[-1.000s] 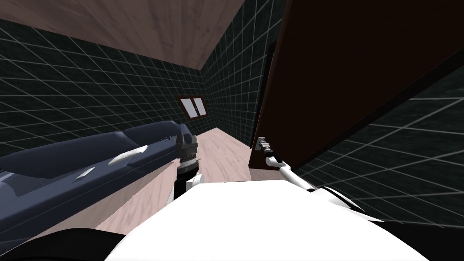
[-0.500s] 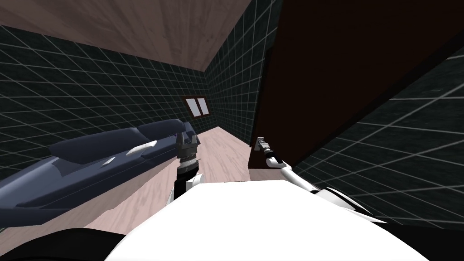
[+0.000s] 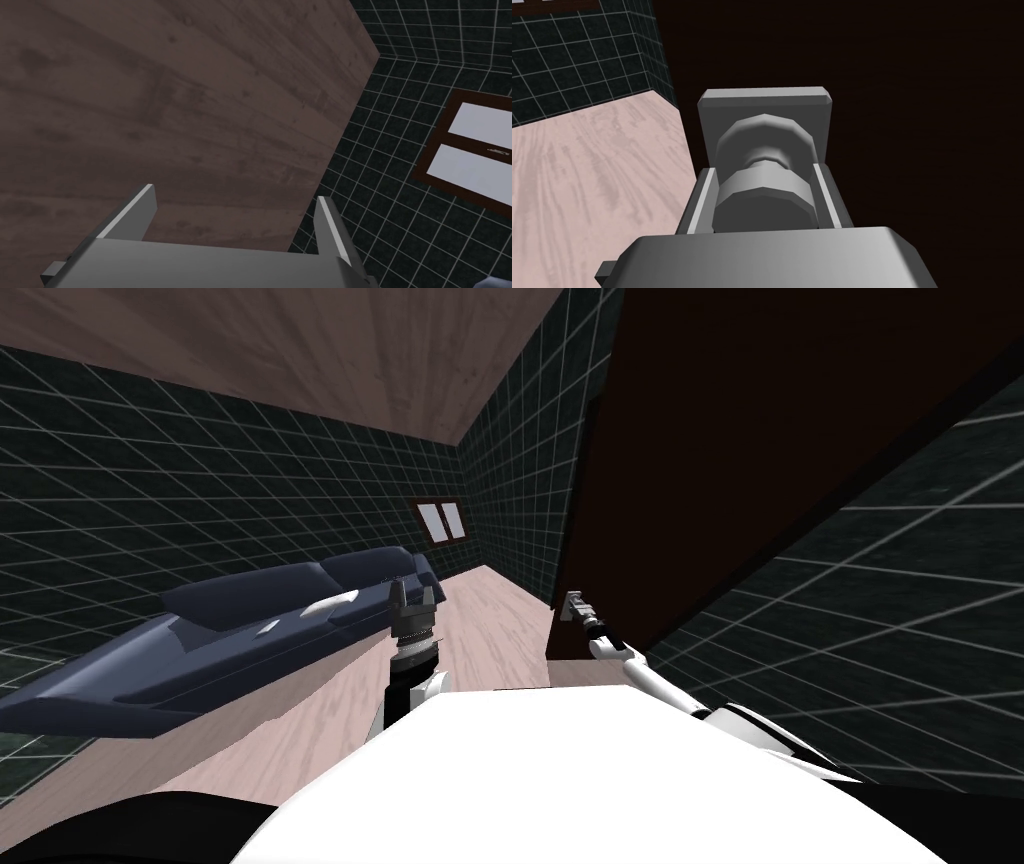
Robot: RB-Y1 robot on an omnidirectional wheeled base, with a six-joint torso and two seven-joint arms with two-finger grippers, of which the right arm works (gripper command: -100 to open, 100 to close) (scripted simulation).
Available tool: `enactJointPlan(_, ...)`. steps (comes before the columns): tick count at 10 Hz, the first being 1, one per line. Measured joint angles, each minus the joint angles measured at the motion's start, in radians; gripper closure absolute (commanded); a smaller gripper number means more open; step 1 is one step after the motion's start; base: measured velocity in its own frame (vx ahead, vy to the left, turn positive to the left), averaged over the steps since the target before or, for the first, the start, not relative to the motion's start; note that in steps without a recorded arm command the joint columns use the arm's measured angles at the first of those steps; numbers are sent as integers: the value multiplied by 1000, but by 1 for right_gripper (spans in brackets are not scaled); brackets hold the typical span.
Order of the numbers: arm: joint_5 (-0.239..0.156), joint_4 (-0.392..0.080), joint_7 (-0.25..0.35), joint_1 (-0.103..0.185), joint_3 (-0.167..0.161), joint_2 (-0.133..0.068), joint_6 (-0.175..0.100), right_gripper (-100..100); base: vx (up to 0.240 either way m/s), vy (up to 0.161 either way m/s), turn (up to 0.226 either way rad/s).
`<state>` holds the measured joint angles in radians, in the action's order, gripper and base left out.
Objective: Pull the door open
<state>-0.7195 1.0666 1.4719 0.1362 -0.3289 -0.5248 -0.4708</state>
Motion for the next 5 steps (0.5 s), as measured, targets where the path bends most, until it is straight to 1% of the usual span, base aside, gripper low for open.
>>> enactJointPlan(3,7,28,39,-19,-47,-37,-15,100,-202,-104,94)
enactJointPlan(5,11,46,61,-28,-72,-59,-24,100,-200,-67,68)
